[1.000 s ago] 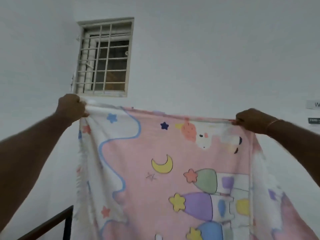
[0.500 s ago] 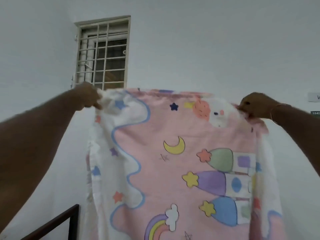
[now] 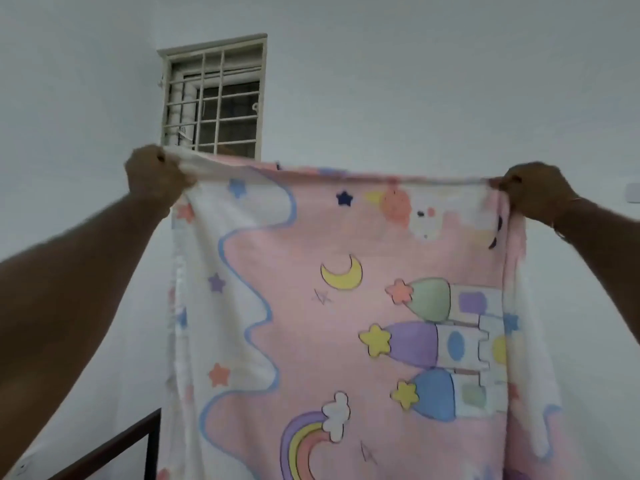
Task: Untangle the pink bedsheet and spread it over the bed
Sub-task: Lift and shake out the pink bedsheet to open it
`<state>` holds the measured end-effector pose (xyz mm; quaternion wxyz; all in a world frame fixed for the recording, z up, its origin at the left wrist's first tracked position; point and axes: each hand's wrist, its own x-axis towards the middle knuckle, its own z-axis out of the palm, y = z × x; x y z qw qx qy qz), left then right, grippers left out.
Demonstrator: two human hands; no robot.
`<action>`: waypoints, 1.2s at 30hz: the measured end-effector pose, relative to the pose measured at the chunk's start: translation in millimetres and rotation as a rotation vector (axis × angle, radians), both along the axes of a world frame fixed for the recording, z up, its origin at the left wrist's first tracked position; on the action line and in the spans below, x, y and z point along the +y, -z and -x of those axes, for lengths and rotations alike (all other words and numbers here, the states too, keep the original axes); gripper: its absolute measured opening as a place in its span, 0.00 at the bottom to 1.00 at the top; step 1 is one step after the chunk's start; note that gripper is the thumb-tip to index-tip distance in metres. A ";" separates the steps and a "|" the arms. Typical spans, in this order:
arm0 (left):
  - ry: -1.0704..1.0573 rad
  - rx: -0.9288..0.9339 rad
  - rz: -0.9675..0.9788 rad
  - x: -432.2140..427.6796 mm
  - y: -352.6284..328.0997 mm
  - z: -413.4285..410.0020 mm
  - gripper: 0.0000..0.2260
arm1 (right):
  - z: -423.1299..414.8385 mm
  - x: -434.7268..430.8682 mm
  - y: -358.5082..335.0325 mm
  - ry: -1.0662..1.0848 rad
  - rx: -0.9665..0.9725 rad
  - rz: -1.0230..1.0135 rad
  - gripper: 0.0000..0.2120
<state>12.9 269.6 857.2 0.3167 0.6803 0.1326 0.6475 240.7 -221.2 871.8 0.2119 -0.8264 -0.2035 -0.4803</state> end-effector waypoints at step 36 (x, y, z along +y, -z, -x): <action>-0.146 0.339 -0.037 10.7 -18.8 18.1 0.17 | 28.4 2.3 -15.7 0.107 0.170 0.280 0.16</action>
